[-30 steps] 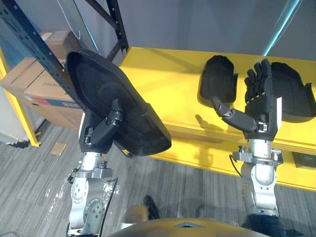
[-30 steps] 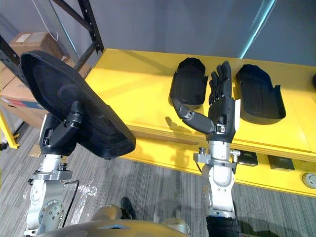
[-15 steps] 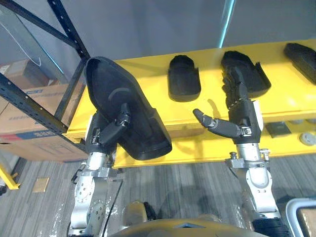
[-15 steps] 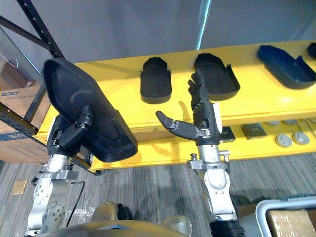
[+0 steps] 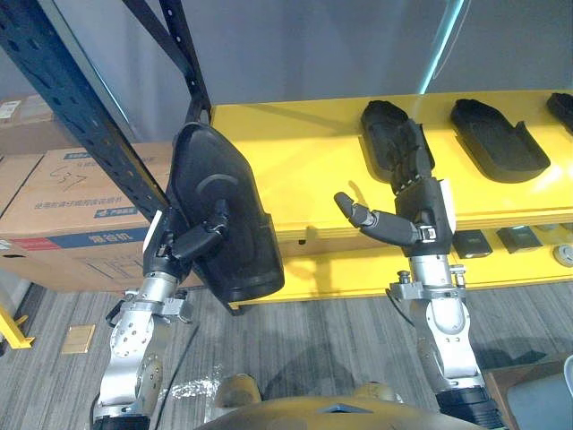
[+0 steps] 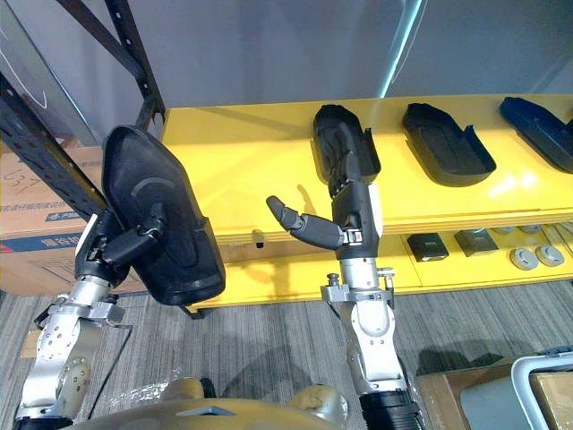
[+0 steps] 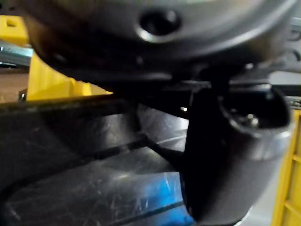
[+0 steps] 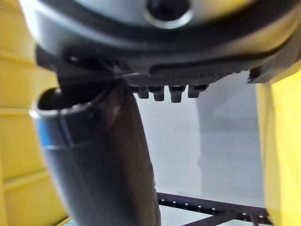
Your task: Walk over and take three plastic housings, then place them on the shelf
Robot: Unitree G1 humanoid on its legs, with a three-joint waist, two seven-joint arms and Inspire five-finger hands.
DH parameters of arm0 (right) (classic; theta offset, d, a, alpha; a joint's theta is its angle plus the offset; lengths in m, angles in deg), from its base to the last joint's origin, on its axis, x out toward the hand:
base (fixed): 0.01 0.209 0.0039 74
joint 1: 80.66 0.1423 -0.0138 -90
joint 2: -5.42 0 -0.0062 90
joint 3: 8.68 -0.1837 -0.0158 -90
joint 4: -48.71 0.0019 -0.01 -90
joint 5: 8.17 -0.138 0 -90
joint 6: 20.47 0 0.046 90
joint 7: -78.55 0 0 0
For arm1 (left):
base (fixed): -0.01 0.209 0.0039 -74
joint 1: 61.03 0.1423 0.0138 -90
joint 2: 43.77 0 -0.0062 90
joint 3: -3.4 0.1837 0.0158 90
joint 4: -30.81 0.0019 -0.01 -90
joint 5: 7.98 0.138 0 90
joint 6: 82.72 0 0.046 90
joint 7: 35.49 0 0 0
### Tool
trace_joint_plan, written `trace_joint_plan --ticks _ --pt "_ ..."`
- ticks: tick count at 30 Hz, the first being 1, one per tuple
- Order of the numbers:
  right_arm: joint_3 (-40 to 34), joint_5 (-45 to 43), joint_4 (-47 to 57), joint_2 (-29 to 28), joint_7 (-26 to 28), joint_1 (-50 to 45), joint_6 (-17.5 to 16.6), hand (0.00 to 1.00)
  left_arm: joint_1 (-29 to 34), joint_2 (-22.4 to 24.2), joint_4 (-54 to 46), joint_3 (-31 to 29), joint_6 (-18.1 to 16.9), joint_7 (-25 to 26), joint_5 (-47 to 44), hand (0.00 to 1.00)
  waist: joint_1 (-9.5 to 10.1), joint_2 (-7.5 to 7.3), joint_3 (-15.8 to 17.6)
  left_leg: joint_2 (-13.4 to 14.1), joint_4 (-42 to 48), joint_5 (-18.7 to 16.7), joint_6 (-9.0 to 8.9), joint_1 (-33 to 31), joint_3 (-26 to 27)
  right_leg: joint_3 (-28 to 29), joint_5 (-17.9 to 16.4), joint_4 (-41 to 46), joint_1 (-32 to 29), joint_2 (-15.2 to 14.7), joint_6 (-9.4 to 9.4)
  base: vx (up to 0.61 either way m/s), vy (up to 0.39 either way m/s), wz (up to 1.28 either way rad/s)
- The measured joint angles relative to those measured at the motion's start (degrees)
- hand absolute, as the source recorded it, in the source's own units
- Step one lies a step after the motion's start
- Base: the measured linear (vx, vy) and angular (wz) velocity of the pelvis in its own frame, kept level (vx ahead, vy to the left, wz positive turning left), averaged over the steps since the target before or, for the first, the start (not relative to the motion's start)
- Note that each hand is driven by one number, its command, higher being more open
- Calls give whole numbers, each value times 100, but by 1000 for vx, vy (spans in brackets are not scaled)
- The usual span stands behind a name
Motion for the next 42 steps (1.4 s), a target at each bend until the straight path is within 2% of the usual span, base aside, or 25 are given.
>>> trace_joint_plan --ticks 1,2,4,11,15,20,21,23,28,31,35,40,42 --pt "-7 2 83 10 -1 6 -1 100 -21 2 0 3 1 18 5 0 4 -29 -35 -59 -55 29 12 -7 13 -46 -6 -168 56 45 -30 22 63 4" --pt "-28 2 154 40 -18 33 -16 100 -76 -6 0 104 13 56 47 0 -8 -6 -55 -167 -135 77 23 -35 28 -68 111 -479 136 51 43 3 60 3" --pt "-93 5 37 167 -216 34 65 100 -255 2 -1 341 47 54 257 0 -21 83 -80 -245 -289 179 34 -30 -16 -157 233 -724 243 74 73 -11 54 17" --pt "-216 62 -218 463 -321 63 120 100 -549 -67 -130 366 47 94 225 0 -99 225 -175 -149 -957 597 -104 217 74 -121 311 -924 252 307 -20 -38 -43 -4" --pt "-230 54 -218 459 -290 49 178 100 -1131 -151 -132 371 149 61 170 0 -160 229 -187 -160 -1340 800 -126 410 148 -94 333 -982 270 365 -23 -42 -21 -8" --pt "-139 -2 -218 460 -43 -9 396 100 -2024 -690 121 375 264 217 127 0 -215 237 -199 -152 -1722 999 -158 579 345 61 425 -1091 200 458 -64 -33 1 -19" --pt "-102 -80 -218 460 130 -10 511 100 -2633 -971 747 372 284 346 112 0 -291 238 -202 -158 -1803 1077 -149 592 450 189 489 -1105 86 477 -74 -23 23 -26" --pt "1 -294 -216 466 367 -48 600 100 -3254 -1229 1608 370 431 590 -59 0 -367 238 -202 -154 -1829 1094 -147 590 563 300 567 -1188 21 512 -85 -23 23 -30" --pt "387 -622 -188 474 793 -310 757 100 -4101 -1406 2719 378 733 1146 -137 0 -536 240 -200 -154 -1907 1131 -148 556 697 438 605 -1204 -142 540 -102 -3 9 -15" --pt "944 -673 -163 492 901 -341 902 100 -4689 -1445 3325 535 949 1470 -374 0 -617 239 -190 -155 -1897 1145 -139 424 707 481 620 -1189 -293 540 -102 0 0 0" --pt "1279 -573 -82 460 748 -281 1009 100 -5190 -1447 3646 761 1018 1686 -780 0 -627 221 -3 -153 -1871 1194 -112 213 697 504 655 -1152 -509 539 -119 0 0 0" --pt "1304 -223 263 398 364 -82 1082 100 -5920 -1449 3843 837 1181 2239 -956 0 -654 174 664 -141 -1756 1229 -72 -49 698 551 715 -1120 -756 533 -143 -26 -4 0" --pt "1354 -215 316 397 291 -78 1084 100 -6026 -1449 3854 837 1262 2345 -953 0 -655 157 730 -140 -1753 1228 -71 -77 707 593 714 -1078 -823 533 -144 0 4 -6"
